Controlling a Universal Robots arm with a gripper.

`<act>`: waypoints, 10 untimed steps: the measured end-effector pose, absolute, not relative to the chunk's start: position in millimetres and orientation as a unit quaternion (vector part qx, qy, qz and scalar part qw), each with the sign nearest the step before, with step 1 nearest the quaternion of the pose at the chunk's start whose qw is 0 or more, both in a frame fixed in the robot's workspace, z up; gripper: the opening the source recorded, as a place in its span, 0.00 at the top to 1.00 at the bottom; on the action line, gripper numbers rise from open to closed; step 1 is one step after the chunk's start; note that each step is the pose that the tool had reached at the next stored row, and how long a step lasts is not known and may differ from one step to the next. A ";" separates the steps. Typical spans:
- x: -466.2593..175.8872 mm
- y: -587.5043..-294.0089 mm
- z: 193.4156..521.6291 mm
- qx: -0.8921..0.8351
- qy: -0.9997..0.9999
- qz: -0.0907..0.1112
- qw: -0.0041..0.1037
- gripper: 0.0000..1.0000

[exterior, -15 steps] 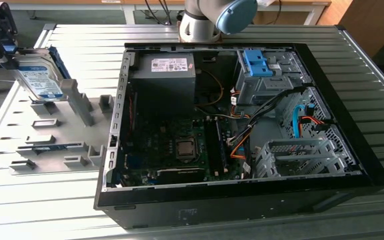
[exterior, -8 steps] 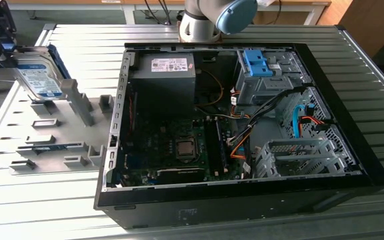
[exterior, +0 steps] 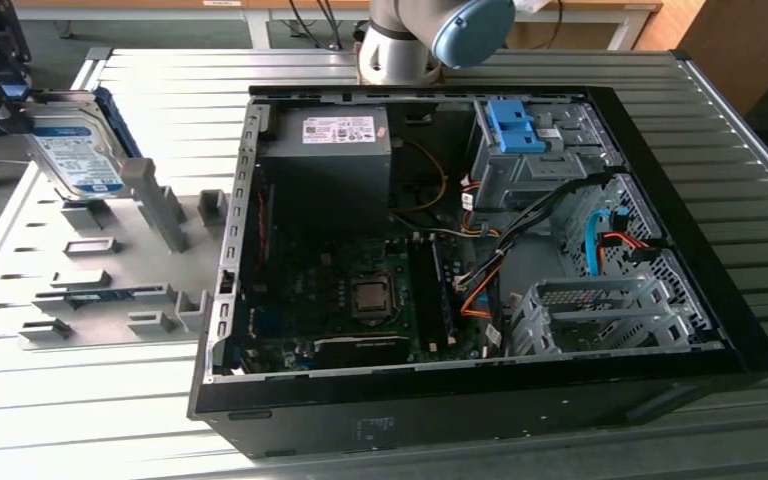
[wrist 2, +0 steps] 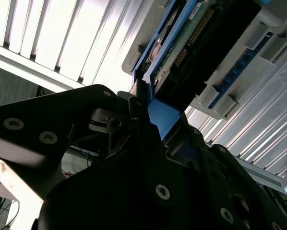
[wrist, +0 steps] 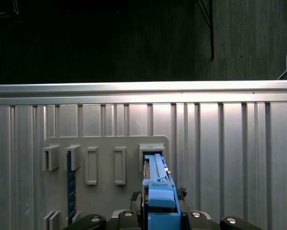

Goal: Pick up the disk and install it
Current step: 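Pick up the disk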

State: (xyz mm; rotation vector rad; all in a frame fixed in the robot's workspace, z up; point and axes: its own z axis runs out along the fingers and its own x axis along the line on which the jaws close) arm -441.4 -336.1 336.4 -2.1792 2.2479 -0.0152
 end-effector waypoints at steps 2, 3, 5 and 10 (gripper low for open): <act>-441.4 -336.1 336.9 -0.696 0.718 -0.005 0.005 0.64; -441.4 -336.1 337.3 -0.696 0.718 -0.005 0.005 0.64; -441.4 -336.1 338.2 -0.696 0.718 -0.005 0.005 0.64; -441.4 -336.1 340.4 -0.696 0.718 -0.005 0.005 0.64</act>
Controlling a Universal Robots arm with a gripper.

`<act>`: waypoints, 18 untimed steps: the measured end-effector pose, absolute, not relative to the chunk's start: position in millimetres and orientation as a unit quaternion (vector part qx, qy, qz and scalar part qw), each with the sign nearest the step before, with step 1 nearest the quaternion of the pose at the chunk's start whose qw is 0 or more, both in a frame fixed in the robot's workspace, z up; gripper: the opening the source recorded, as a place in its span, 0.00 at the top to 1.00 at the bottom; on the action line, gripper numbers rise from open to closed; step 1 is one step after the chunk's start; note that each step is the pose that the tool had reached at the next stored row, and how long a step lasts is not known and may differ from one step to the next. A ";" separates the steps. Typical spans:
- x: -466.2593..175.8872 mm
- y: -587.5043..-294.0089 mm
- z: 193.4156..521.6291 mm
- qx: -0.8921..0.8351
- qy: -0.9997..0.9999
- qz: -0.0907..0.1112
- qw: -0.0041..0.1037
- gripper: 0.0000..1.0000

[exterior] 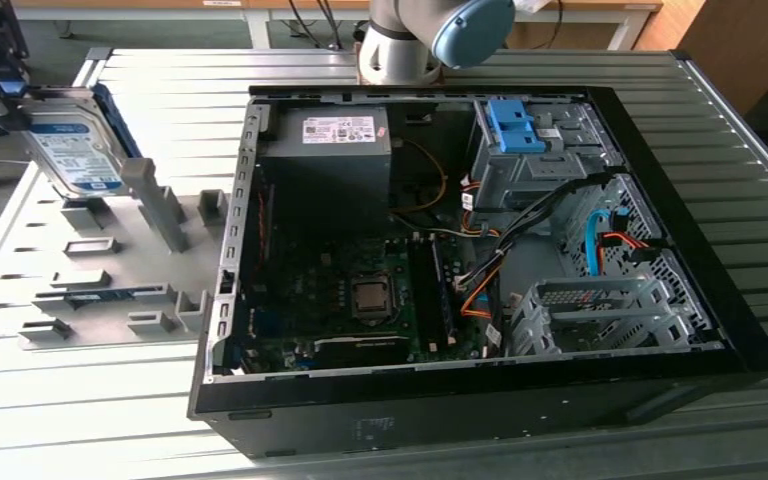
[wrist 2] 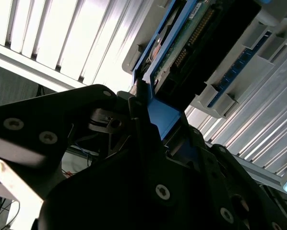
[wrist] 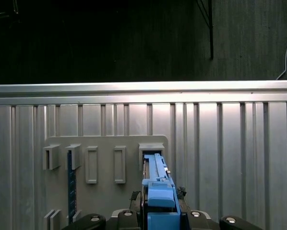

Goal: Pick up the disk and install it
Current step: 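Pick up the disk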

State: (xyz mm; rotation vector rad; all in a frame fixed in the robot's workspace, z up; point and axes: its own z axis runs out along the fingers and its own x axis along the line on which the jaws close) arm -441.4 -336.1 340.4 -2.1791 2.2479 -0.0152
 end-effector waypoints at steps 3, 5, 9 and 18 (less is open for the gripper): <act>-441.4 -336.1 341.5 -0.696 0.718 -0.005 0.005 0.64; -441.4 -336.1 342.3 -0.696 0.718 -0.005 0.005 0.64; -441.4 -336.1 343.9 -0.696 0.718 -0.005 0.005 0.64; -441.4 -336.1 345.2 -0.696 0.718 -0.005 0.005 0.64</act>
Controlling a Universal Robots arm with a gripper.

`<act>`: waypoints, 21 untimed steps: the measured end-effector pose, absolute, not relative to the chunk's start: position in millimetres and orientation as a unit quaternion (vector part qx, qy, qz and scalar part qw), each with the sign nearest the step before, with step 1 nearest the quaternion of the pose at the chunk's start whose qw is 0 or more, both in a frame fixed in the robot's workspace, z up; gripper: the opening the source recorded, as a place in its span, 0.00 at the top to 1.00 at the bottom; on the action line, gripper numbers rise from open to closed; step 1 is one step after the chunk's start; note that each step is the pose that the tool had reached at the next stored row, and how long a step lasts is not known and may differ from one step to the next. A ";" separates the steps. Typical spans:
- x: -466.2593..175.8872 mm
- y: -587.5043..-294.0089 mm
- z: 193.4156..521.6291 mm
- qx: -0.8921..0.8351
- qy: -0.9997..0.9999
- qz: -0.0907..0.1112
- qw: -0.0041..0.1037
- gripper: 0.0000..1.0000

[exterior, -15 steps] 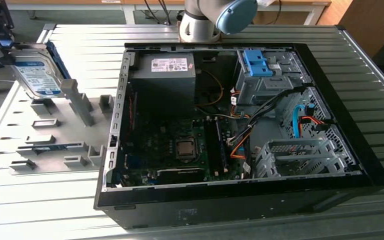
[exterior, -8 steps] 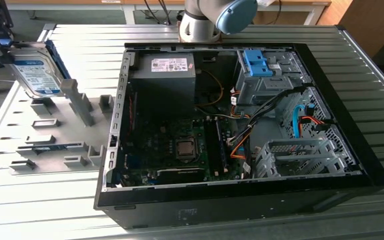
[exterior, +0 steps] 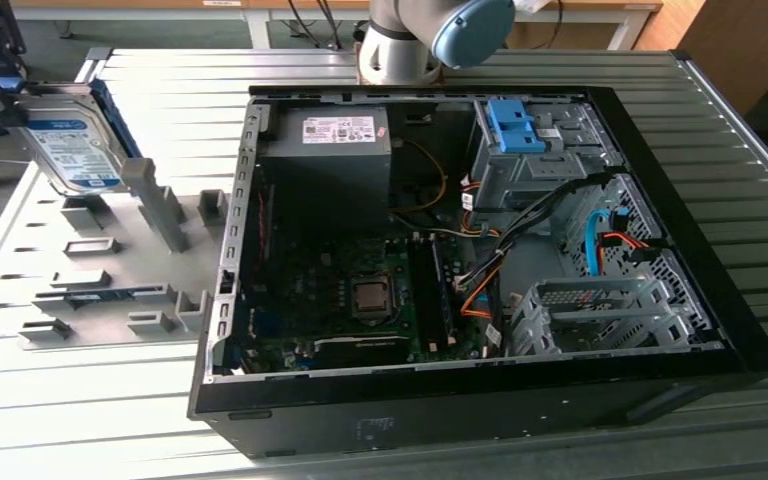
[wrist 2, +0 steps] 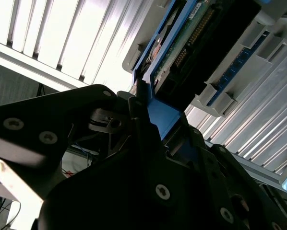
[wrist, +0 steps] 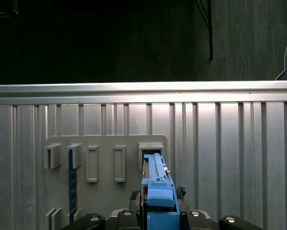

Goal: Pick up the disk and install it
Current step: 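Pick up the disk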

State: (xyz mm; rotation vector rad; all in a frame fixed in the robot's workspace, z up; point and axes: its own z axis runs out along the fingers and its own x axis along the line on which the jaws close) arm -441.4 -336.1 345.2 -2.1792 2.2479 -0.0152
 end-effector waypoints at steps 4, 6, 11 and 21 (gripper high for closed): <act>-441.4 -336.1 347.3 -0.696 0.718 -0.005 0.005 0.64; -441.4 -336.1 347.5 -0.696 0.718 -0.005 0.005 0.64; -441.4 -336.1 349.7 -0.696 0.718 -0.005 0.005 0.64; -441.4 -336.1 357.5 -0.696 0.718 -0.005 0.005 0.64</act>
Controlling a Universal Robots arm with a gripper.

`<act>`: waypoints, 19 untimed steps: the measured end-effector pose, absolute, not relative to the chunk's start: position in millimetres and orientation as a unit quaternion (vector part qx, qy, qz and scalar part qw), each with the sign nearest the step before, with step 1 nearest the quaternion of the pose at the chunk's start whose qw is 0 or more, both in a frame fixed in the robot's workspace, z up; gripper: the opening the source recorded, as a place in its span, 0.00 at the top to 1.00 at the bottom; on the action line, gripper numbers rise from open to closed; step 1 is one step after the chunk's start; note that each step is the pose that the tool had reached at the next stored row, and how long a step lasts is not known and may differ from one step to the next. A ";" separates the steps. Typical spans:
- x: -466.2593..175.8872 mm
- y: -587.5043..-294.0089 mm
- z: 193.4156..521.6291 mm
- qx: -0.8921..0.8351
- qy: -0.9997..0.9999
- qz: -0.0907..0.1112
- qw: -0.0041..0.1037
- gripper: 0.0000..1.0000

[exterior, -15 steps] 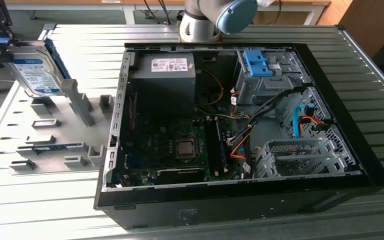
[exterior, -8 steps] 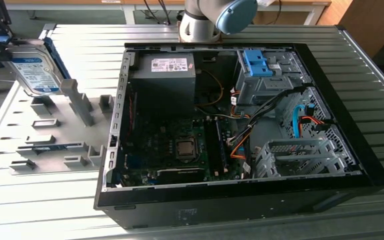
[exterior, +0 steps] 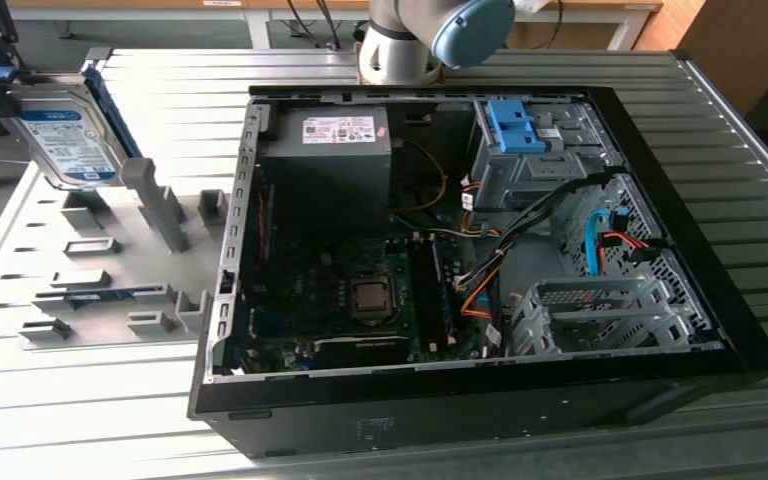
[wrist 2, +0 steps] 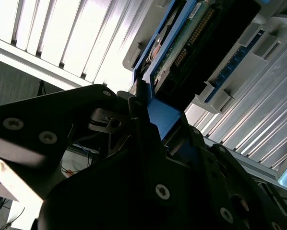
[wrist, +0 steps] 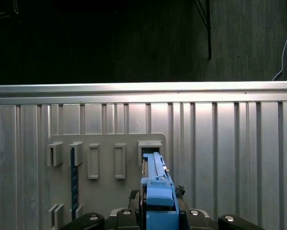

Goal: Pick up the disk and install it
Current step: 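Pick up the disk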

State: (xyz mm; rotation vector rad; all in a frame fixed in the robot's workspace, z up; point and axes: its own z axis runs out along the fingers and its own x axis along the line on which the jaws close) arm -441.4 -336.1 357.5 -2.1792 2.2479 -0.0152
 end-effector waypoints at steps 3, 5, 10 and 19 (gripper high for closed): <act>-441.4 -336.1 361.9 -0.696 0.718 -0.005 0.005 0.64; -441.4 -336.1 365.0 -0.696 0.718 -0.005 0.005 0.64; -441.5 -336.1 369.7 -0.696 0.718 -0.005 0.005 0.64; -441.4 -336.1 373.8 -0.696 0.718 -0.005 0.005 0.64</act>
